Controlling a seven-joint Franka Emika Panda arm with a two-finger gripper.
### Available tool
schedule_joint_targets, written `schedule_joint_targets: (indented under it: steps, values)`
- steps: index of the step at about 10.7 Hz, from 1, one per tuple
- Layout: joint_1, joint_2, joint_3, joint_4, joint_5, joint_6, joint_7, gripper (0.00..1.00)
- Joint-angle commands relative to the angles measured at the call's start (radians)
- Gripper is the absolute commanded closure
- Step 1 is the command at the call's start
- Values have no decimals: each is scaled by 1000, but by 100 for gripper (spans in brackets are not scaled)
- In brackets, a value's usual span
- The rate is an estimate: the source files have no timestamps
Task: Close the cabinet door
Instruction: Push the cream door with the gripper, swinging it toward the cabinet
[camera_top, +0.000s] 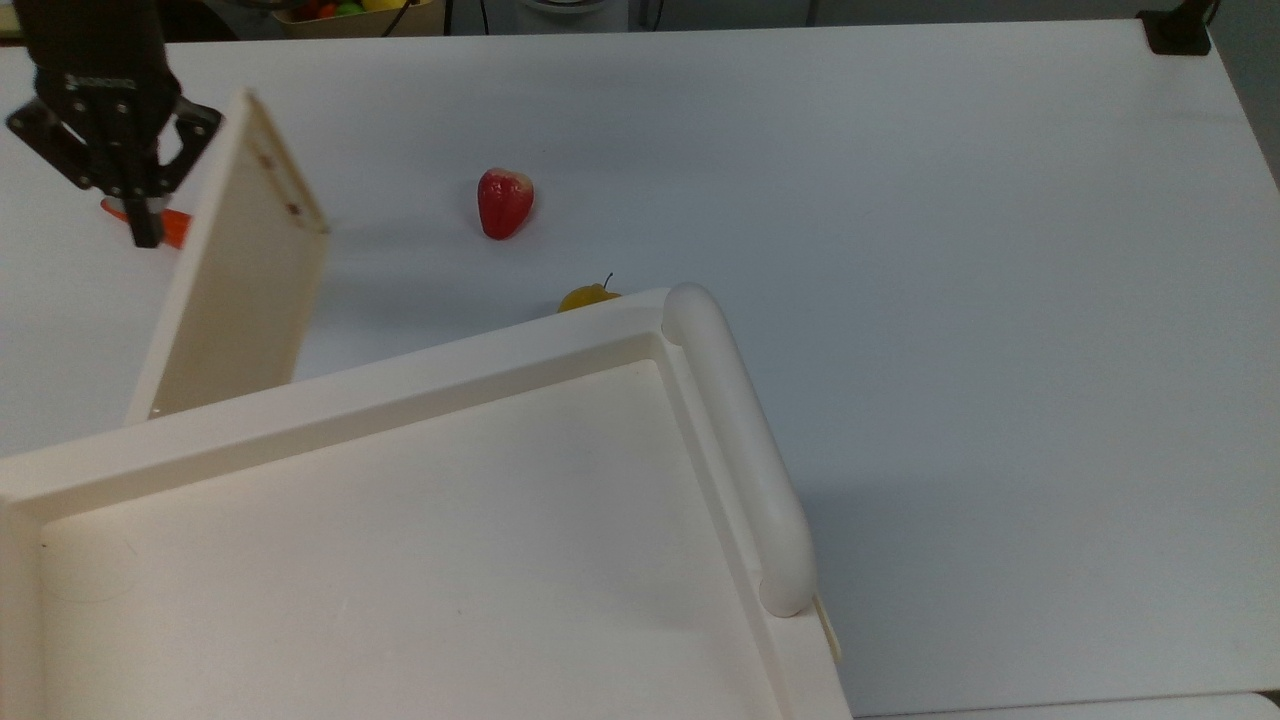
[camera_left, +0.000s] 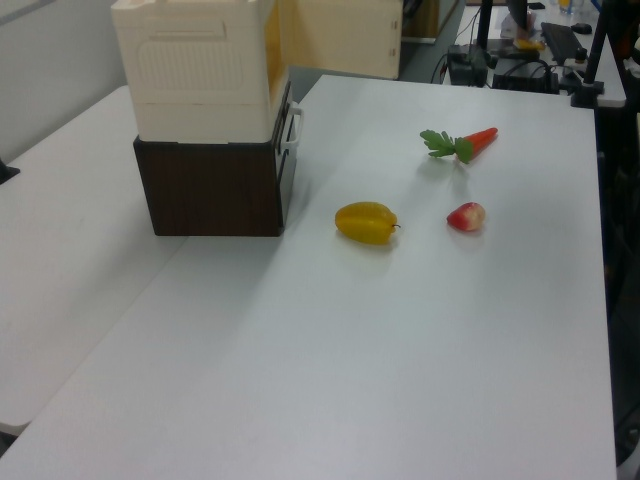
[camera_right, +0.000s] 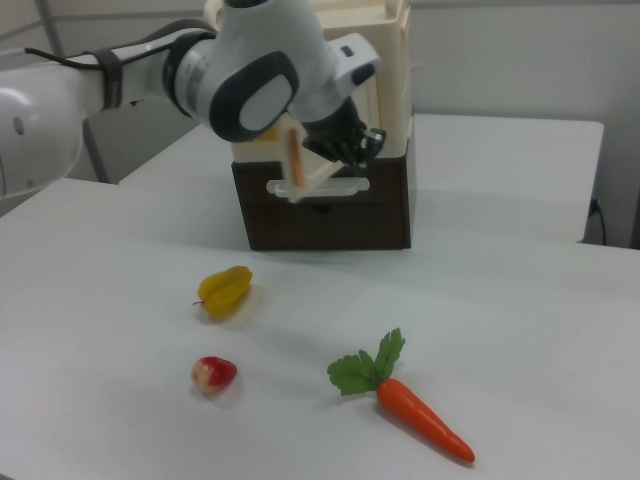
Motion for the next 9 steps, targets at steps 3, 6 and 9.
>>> schedule_joint_targets:
  steps: [3,6,9]
  values:
    - [94,-30,-8,-3,19,-111,32,100]
    - [164,-28,-8,-3,18,-110,86,100]
    - [239,-19,-8,-2,18,-92,160,100]
